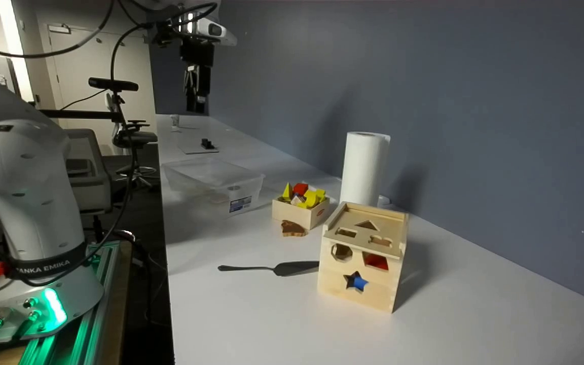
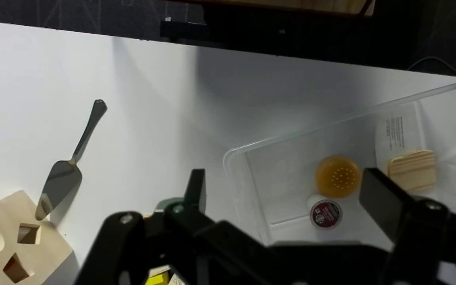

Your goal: Open the shape sorter box

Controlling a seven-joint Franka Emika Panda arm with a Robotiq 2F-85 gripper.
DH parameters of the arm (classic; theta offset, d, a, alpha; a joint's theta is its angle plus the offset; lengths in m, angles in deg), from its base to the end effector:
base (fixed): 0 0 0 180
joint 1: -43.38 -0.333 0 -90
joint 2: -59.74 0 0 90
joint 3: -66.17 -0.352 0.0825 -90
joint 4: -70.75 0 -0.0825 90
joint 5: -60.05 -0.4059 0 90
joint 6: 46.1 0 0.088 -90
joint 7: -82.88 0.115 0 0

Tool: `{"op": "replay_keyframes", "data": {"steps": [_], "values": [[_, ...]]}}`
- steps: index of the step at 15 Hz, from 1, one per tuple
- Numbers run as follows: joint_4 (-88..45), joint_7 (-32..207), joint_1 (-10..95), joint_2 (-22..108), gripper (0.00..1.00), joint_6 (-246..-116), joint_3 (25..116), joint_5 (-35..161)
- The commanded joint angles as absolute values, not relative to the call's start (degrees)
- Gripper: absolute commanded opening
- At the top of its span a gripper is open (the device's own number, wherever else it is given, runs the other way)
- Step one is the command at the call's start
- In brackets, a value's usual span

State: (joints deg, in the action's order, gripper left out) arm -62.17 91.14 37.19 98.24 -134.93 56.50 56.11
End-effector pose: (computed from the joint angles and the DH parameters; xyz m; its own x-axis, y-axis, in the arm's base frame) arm 0.3168 0.1132 0.5835 0.9915 0.0858 -0.0976 0.0910 -0.9946 0.0508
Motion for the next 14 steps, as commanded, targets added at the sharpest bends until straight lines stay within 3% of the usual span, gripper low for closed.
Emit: {"op": "replay_keyframes", "data": {"steps": [1, 6, 12, 13, 14], "values": [[-62.0, 91.2, 37.2, 98.2, 1.00, -134.8, 56.5, 56.1], [-62.5, 95.5, 43.0, 92.9, 1.00, -149.5, 57.5, 63.0], [-62.0, 99.0, 49.4, 86.6, 1.00, -156.9, 63.3, 66.2], [-62.1, 100.2, 50.4, 85.7, 0.75, -158.4, 64.6, 65.2], [-62.0, 101.5, 51.3, 84.8, 0.74, -159.5, 65.6, 64.7]]}}
